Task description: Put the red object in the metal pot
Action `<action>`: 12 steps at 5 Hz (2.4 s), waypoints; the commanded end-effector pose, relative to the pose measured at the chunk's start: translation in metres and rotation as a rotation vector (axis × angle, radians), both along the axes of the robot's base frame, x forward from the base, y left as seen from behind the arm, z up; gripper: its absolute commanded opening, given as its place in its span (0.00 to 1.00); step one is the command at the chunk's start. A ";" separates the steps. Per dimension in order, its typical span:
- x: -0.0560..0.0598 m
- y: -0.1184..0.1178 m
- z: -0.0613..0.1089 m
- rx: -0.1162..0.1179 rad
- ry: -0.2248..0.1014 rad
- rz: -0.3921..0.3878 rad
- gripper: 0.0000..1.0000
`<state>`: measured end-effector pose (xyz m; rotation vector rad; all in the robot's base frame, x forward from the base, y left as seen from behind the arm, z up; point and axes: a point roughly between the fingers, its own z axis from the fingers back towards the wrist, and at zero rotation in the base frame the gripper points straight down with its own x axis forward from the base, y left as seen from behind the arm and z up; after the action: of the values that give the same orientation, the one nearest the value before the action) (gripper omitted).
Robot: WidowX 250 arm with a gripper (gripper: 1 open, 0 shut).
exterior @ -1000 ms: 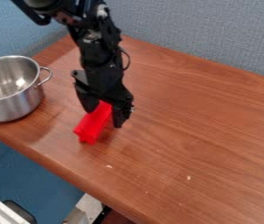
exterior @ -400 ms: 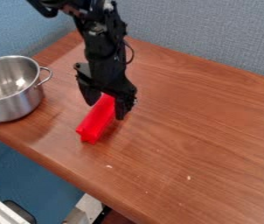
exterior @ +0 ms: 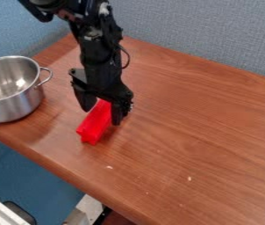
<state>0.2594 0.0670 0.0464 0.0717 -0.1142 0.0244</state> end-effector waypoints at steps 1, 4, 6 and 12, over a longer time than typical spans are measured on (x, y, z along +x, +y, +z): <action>-0.005 0.011 0.004 0.003 -0.002 0.060 0.00; -0.016 0.011 -0.009 0.003 -0.010 0.041 1.00; -0.022 0.013 -0.022 0.003 0.000 0.038 0.00; -0.013 -0.006 -0.012 -0.007 0.003 0.265 0.00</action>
<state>0.2427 0.0609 0.0257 0.0704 -0.0679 0.2972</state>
